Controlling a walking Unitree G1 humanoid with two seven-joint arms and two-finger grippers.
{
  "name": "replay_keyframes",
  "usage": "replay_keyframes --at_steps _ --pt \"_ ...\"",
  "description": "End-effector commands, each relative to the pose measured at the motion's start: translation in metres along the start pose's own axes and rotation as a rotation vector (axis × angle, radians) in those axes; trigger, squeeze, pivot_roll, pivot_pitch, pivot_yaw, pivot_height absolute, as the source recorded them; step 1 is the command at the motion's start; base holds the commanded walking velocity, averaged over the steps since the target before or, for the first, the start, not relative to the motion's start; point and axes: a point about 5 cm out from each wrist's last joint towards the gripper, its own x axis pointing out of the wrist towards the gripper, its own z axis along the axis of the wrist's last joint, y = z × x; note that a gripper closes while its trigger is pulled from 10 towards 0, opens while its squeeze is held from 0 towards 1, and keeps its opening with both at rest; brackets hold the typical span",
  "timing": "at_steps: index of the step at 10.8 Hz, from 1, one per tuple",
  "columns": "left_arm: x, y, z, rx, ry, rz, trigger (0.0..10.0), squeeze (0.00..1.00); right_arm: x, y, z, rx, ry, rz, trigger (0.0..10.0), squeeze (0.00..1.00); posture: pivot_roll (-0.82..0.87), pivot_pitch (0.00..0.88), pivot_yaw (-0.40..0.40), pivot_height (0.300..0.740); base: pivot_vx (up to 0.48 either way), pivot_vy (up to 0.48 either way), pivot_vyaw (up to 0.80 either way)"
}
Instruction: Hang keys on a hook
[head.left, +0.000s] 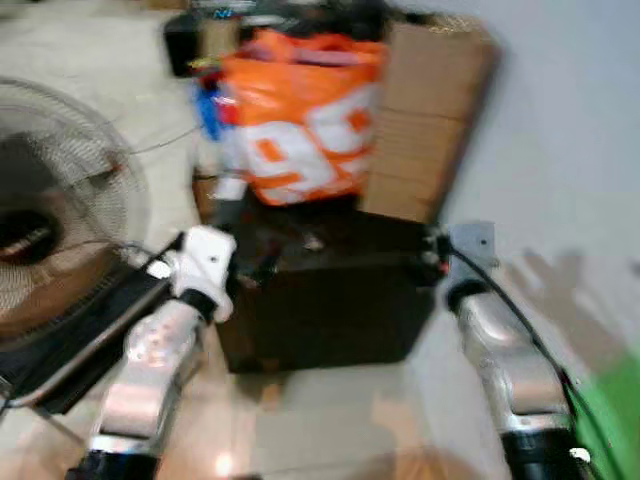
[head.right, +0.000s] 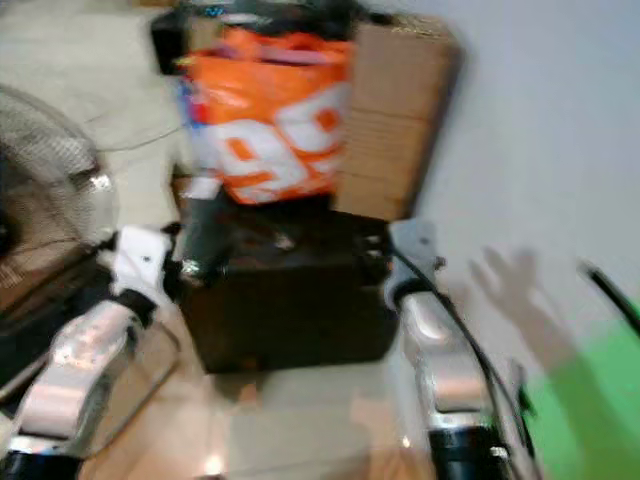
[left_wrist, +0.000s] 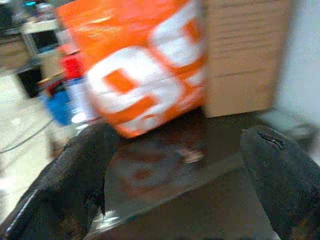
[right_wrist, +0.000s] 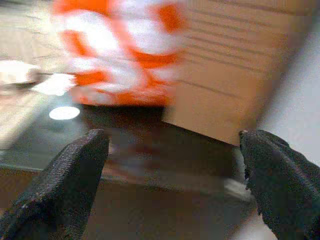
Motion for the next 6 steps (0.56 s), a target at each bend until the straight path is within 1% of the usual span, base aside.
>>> replay_keyframes --at_steps 1,4,6 --pt "0.0039 -0.0033 0.0059 0.003 -0.020 -0.009 10.0 0.00 -0.0012 -0.0094 0.0013 -0.012 -0.004 -0.028 10.0 1.00 0.02 0.000 -0.035 0.740 0.398 0.000 0.00" --pt "0.0046 -0.0033 0.0062 0.009 -0.020 -0.009 10.0 0.00 -0.0011 -0.0107 0.0011 -0.017 -0.004 -0.027 10.0 1.00 0.02 0.000 -0.035 0.740 0.403 0.000 0.00" --pt "0.0045 -0.0027 0.0062 0.008 -0.020 -0.004 10.0 0.00 0.0000 -0.0146 0.0040 -0.020 -0.011 -0.036 10.0 1.00 0.02 0.000 -0.039 0.740 0.399 0.000 0.00"
